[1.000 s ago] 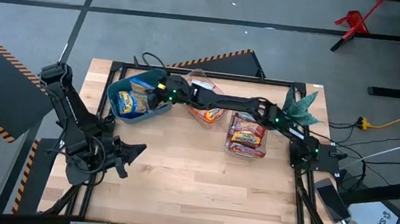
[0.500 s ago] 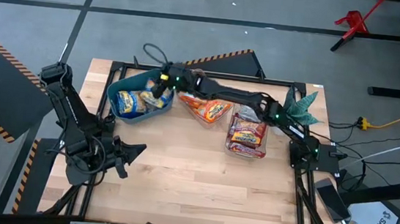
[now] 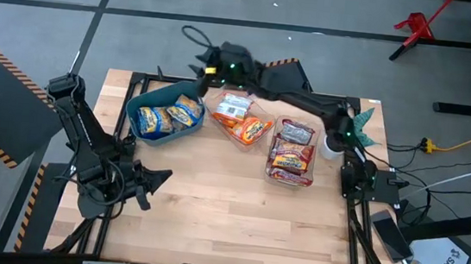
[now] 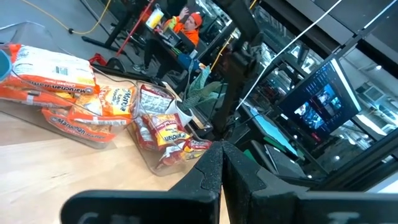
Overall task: Sort Maruchan noodles
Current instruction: Return to Home Position
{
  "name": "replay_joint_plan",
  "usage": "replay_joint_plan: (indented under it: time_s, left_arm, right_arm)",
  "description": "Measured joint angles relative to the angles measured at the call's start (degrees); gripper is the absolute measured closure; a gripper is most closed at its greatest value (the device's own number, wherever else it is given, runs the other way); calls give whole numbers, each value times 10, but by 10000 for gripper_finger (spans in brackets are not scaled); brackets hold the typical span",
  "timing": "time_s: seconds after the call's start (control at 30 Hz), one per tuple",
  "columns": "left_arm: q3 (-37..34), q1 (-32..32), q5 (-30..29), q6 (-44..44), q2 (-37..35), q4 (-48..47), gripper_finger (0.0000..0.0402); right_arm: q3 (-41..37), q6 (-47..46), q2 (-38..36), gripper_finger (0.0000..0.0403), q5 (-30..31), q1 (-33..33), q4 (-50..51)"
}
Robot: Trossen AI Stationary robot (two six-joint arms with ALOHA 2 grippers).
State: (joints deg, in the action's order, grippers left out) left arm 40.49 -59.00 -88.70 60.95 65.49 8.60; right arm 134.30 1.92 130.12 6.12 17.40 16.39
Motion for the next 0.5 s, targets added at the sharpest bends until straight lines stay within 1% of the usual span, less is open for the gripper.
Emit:
replay_joint_plan:
  time_s: [0.13, 0.23, 0.33, 0.5]
  left_arm:
    - [0, 0, -9, 4, 0, 1, 401]
    - [0, 3, 6, 4, 0, 11, 401]
    - [0, 4, 28, 4, 0, 24, 401]
    - [0, 4, 96, 1, 0, 26, 401]
  right_arm:
    - [-1, 1, -53, 242, -47, 3, 36]
    - [0, 0, -97, 242, -83, 2, 61]
    - [0, -1, -135, 242, -95, 3, 87]
    - [0, 13, -207, 242, -90, 2, 153]
